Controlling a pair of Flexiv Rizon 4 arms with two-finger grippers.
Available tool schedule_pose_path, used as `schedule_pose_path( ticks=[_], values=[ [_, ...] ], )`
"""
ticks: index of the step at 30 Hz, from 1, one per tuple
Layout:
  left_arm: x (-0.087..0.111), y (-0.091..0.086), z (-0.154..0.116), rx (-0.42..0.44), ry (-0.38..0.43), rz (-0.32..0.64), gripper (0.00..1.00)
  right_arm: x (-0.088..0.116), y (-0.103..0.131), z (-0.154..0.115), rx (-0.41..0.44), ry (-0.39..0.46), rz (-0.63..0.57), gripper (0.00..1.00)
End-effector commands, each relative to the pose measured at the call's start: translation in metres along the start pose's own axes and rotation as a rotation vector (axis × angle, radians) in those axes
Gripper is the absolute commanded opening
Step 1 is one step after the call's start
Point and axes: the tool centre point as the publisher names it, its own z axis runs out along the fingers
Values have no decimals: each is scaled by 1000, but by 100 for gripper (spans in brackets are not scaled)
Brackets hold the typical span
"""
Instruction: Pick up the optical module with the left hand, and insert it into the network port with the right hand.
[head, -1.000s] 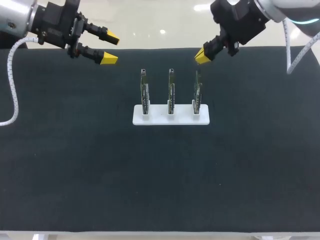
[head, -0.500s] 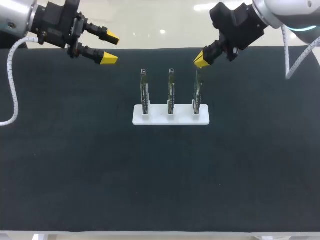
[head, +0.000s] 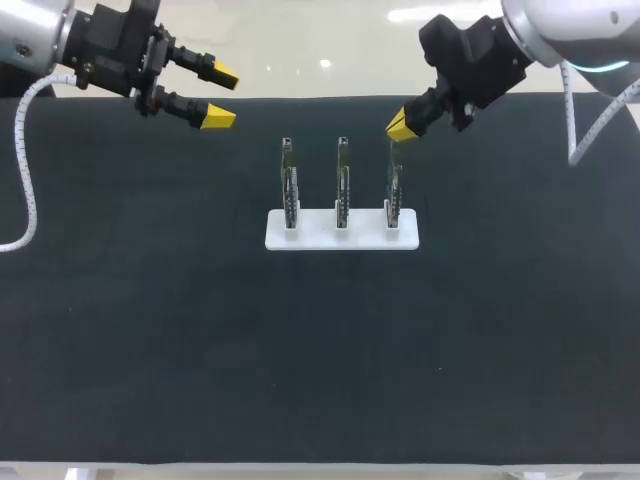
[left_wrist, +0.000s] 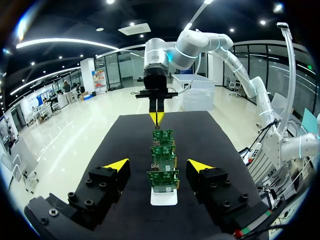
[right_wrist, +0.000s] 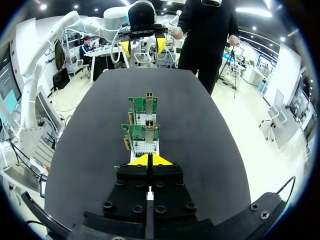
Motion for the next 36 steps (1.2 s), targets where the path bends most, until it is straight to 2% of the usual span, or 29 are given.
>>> schedule_pose_path(
  ticks=[1, 10, 13, 24, 31, 36],
  values=[
    [0, 0, 1, -3, 2, 0, 100, 5, 0, 7, 2, -4, -3, 0],
    [0, 0, 1, -3, 2, 0, 100, 8, 0, 8, -7, -3, -7, 0],
    [0, 0, 1, -3, 2, 0, 100, 3, 0, 3, -7, 6, -4, 0],
    [0, 0, 1, -3, 2, 0, 100, -18, -9, -39, -16, 49, -4, 0],
    [0, 0, 1, -3, 2, 0, 100, -23, -11, -63, 15, 53, -1, 0],
    [0, 0, 1, -3, 2, 0, 100, -27, -13, -77, 7, 53, 2, 0]
  ],
)
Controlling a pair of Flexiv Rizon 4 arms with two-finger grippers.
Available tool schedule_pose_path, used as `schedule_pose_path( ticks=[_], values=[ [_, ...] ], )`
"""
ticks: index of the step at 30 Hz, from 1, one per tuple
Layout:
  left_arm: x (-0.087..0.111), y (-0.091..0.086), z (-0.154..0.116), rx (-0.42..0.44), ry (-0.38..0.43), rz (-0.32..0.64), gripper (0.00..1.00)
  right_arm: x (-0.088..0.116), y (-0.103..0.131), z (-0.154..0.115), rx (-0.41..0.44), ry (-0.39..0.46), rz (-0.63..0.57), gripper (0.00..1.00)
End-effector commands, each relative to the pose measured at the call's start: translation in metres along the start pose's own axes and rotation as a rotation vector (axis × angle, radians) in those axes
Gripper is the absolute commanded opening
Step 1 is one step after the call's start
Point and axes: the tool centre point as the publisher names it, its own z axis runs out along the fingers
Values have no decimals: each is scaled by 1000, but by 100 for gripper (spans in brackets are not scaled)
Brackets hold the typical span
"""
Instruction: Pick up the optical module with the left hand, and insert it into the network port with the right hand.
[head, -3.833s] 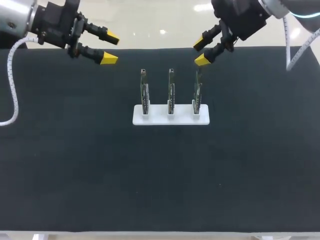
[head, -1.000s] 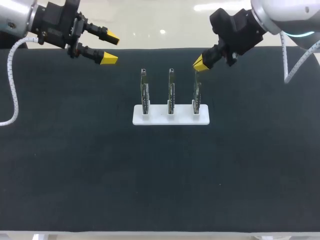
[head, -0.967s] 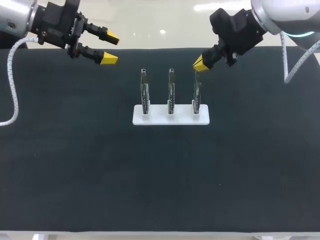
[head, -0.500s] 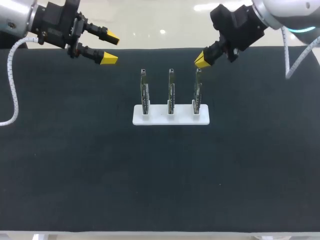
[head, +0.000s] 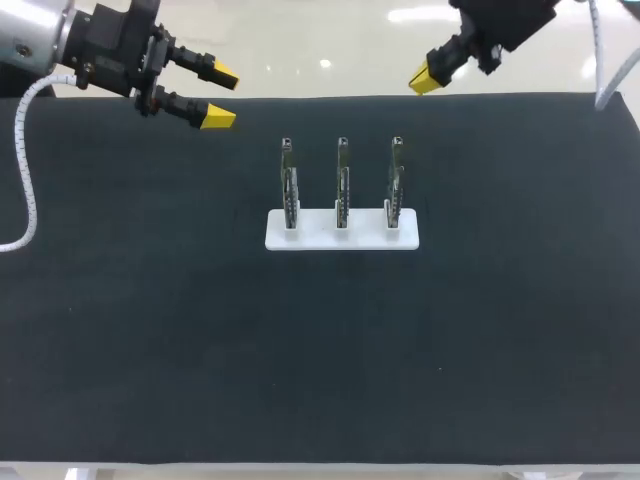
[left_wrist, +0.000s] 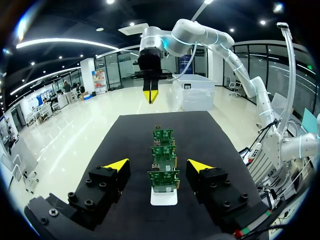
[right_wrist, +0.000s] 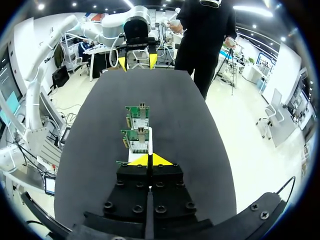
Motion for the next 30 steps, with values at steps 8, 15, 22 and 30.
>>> schedule_pose_path(
  ticks=[8, 15, 22, 30],
  values=[
    [0, 0, 1, -3, 2, 0, 100, -6, -4, -23, -32, 7, -6, 53],
    [0, 0, 1, -3, 2, 0, 100, -6, -4, -23, -32, 7, -6, 100],
    [0, 0, 1, -3, 2, 0, 100, -6, -4, -23, -32, 7, -6, 100],
    [0, 0, 1, -3, 2, 0, 100, -6, -4, -23, -32, 7, -6, 100]
  ],
)
